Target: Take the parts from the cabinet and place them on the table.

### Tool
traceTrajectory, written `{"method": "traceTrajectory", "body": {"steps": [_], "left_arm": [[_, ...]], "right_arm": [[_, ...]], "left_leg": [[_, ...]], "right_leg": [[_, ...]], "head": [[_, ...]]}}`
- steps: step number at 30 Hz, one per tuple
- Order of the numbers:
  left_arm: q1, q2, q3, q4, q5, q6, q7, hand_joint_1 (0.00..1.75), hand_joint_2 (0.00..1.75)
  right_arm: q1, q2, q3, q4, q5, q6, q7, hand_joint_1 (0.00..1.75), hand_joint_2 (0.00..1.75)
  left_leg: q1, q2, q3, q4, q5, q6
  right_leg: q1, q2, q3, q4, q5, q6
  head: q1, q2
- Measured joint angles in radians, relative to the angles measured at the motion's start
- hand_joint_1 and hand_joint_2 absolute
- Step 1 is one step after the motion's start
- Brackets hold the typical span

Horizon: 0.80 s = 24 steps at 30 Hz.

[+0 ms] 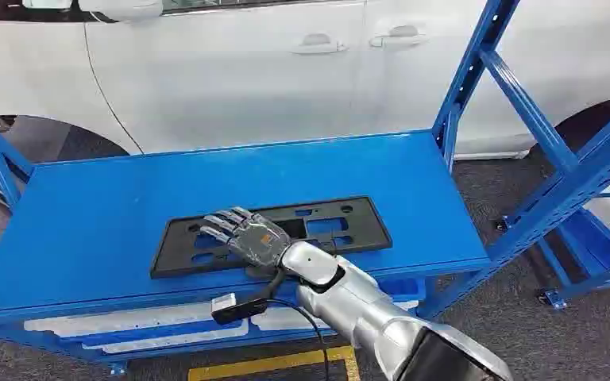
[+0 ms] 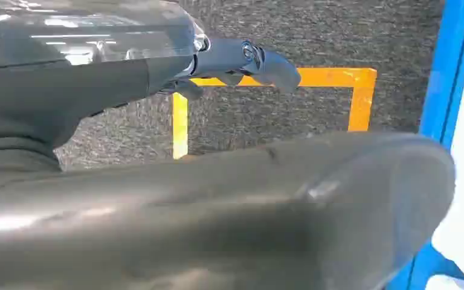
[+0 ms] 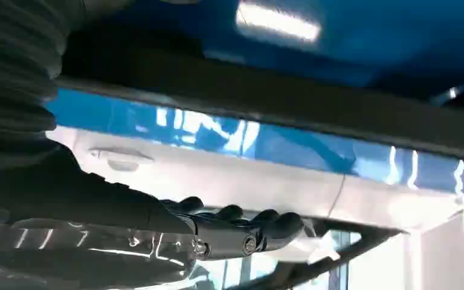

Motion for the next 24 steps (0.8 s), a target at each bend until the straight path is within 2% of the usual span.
{"method": "traceTrajectory", "body": {"steps": [1, 2, 4, 5, 6, 7, 9, 10, 11, 12, 13, 14, 15, 16, 17, 18, 19, 20, 21, 24], "left_arm": [[0.001, 0.0, 0.0, 0.0, 0.0, 0.0, 0.0, 0.0, 0.0], [0.001, 0.001, 0.0, 0.0, 0.0, 0.0, 0.0, 0.0, 0.0], [-0.001, 0.003, 0.0, 0.0, 0.0, 0.0, -0.001, 0.0, 0.0], [-0.001, 0.003, 0.0, 0.0, 0.0, 0.0, -0.001, 0.0, 0.0], [-0.004, 0.003, 0.0, 0.0, 0.0, 0.0, -0.002, 0.0, 0.0], [-0.004, 0.003, 0.0, 0.0, 0.0, 0.0, -0.002, 0.0, 0.0], [-0.001, 0.003, 0.0, 0.0, 0.0, 0.0, -0.003, 0.0, 0.0], [-0.001, 0.003, 0.0, 0.0, 0.0, 0.0, -0.003, 0.0, 0.0], [-0.002, 0.004, 0.0, 0.0, 0.0, 0.0, -0.003, 0.0, 0.0], [-0.004, 0.005, 0.0, 0.0, 0.0, 0.0, -0.003, 0.0, 0.0], [-0.005, 0.005, 0.0, 0.0, -0.001, 0.0, -0.003, 0.0, 0.0], [-0.005, 0.006, 0.0, 0.0, -0.005, 0.0, -0.003, 0.0, 0.0], [-0.004, 0.006, 0.0, 0.0, -0.006, 0.0, -0.002, 0.0, 0.0], [-0.004, 0.007, 0.0, 0.0, -0.006, 0.0, -0.001, 0.0, 0.0], [-0.003, 0.007, 0.0, 0.0, -0.006, 0.0, 0.001, 0.0, 0.0], [-0.003, 0.007, 0.0, 0.0, -0.005, 0.0, 0.002, 0.0, 0.0], [-0.004, 0.007, 0.0, 0.0, -0.003, 0.0, 0.002, 0.0, 0.0], [-0.004, 0.007, 0.0, 0.0, -0.001, 0.001, 0.001, 0.0, 0.0], [-0.004, 0.006, 0.0, 0.0, 0.0, 0.001, 0.001, 0.0, 0.0], [-0.003, 0.007, 0.0, 0.0, 0.0, 0.001, 0.001, 0.0, 0.0]], "right_arm": [[0.001, 0.0, -0.001, 0.008, 0.0, 0.0, 0.008, 0.0, 1.75], [0.0, 0.0, -0.003, 0.014, 0.0, 0.0, 0.017, 0.0, 1.75], [-0.005, -0.001, -0.012, 0.024, 0.002, -0.002, 0.038, 0.0, 1.75], [-0.009, -0.002, -0.02, 0.03, 0.004, -0.003, 0.051, 0.0, 1.75], [-0.013, -0.004, -0.029, 0.037, 0.007, -0.007, 0.066, 0.0, 1.75], [-0.015, -0.008, -0.04, 0.043, 0.012, -0.011, 0.077, 0.0, 1.75], [-0.018, -0.015, -0.058, 0.052, 0.019, -0.021, 0.085, 0.0, 1.75], [-0.021, -0.018, -0.064, 0.056, 0.022, -0.023, 0.088, 0.0, 1.75], [-0.023, -0.02, -0.072, 0.059, 0.026, -0.024, 0.093, 0.0, 1.75], [-0.025, -0.023, -0.079, 0.063, 0.032, -0.024, 0.099, 0.0, 1.75], [-0.025, -0.026, -0.085, 0.067, 0.037, -0.024, 0.108, 0.61, 1.75], [-0.024, -0.029, -0.09, 0.072, 0.04, -0.024, 0.113, 1.52, 1.75], [-0.023, -0.033, -0.096, 0.077, 0.043, -0.024, 0.119, 1.75, 1.75], [-0.022, -0.035, -0.102, 0.082, 0.047, -0.024, 0.125, 1.75, 1.75], [-0.022, -0.038, -0.108, 0.086, 0.052, -0.024, 0.129, 1.73, 1.75], [-0.022, -0.04, -0.113, 0.089, 0.056, -0.021, 0.133, 1.73, 1.75], [-0.023, -0.041, -0.119, 0.092, 0.061, -0.017, 0.142, 1.73, 1.75], [-0.024, -0.041, -0.127, 0.095, 0.064, -0.017, 0.15, 1.73, 1.75], [-0.027, -0.042, -0.133, 0.097, 0.067, -0.017, 0.159, 1.73, 1.75], [-0.029, -0.045, -0.148, 0.106, 0.072, -0.016, 0.161, 1.69, 1.75]], "left_leg": [[0.0, 0.0, -0.009, 0.012, 0.01, -0.001], [0.001, 0.0, 0.007, -0.025, 0.041, -0.002], [0.003, 0.002, 0.092, -0.202, 0.137, -0.001], [0.004, 0.003, 0.129, -0.285, 0.157, 0.0], [-0.004, 0.0, 0.14, -0.3, 0.145, 0.007], [-0.003, -0.001, 0.136, -0.294, 0.147, 0.017], [-0.006, -0.002, 0.134, -0.294, 0.148, 0.027], [-0.001, -0.002, 0.136, -0.301, 0.153, 0.036], [0.001, -0.001, 0.138, -0.305, 0.156, 0.041], [0.002, 0.0, 0.137, -0.306, 0.158, 0.047], [0.001, 0.0, 0.135, -0.306, 0.158, 0.049], [0.0, 0.001, 0.133, -0.306, 0.159, 0.049], [-0.001, 0.001, 0.132, -0.305, 0.159, 0.05], [-0.001, 0.0, 0.132, -0.305, 0.159, 0.05], [-0.001, 0.0, 0.133, -0.305, 0.159, 0.05], [-0.001, -0.001, 0.134, -0.305, 0.159, 0.049], [-0.002, -0.002, 0.136, -0.305, 0.159, 0.049], [-0.002, -0.002, 0.138, -0.306, 0.158, 0.048], [-0.005, -0.002, 0.136, -0.304, 0.158, 0.043], [-0.003, -0.002, 0.135, -0.31, 0.16, 0.026]], "right_leg": [[0.0, 0.0, 0.0, 0.001, -0.001, 0.0], [-0.001, 0.001, 0.0, 0.004, -0.002, 0.001], [-0.003, 0.002, 0.002, 0.013, -0.009, 0.007], [-0.002, 0.003, 0.0, 0.02, -0.014, 0.013], [0.006, 0.004, -0.006, 0.029, -0.017, 0.018], [0.005, 0.005, -0.008, 0.026, -0.014, 0.022], [0.003, 0.004, -0.005, 0.022, -0.011, 0.031], [0.003, 0.005, -0.005, 0.024, -0.014, 0.038], [0.0, 0.005, -0.009, 0.039, -0.028, 0.044], [0.0, 0.004, -0.031, 0.084, -0.061, 0.05], [-0.003, 0.004, -0.066, 0.159, -0.101, 0.055], [-0.006, 0.004, -0.106, 0.244, -0.138, 0.058], [-0.007, 0.004, -0.146, 0.326, -0.164, 0.06], [-0.008, 0.004, -0.158, 0.349, -0.16, 0.06], [-0.008, 0.004, -0.149, 0.328, -0.138, 0.059], [-0.007, 0.004, -0.116, 0.26, -0.096, 0.054], [-0.006, 0.004, -0.063, 0.154, -0.046, 0.046], [-0.004, 0.004, -0.016, 0.062, -0.011, 0.037], [0.003, 0.004, 0.002, 0.02, -0.019, 0.03], [0.008, 0.004, -0.004, 0.019, -0.014, 0.025]], "head": [[0.0, 0.0], [0.0, 0.0], [0.0, 0.0], [0.0, 0.0], [0.0, 0.0], [0.0, 0.0], [0.0, 0.0], [0.0, 0.0], [0.0, 0.0], [0.0, 0.0], [0.0, 0.0], [0.0, 0.0], [0.0, 0.0], [0.0, 0.0], [0.0, 0.0], [0.0, 0.0], [0.0, 0.0], [0.0, 0.0], [0.0, 0.0], [0.0, 0.0]]}}
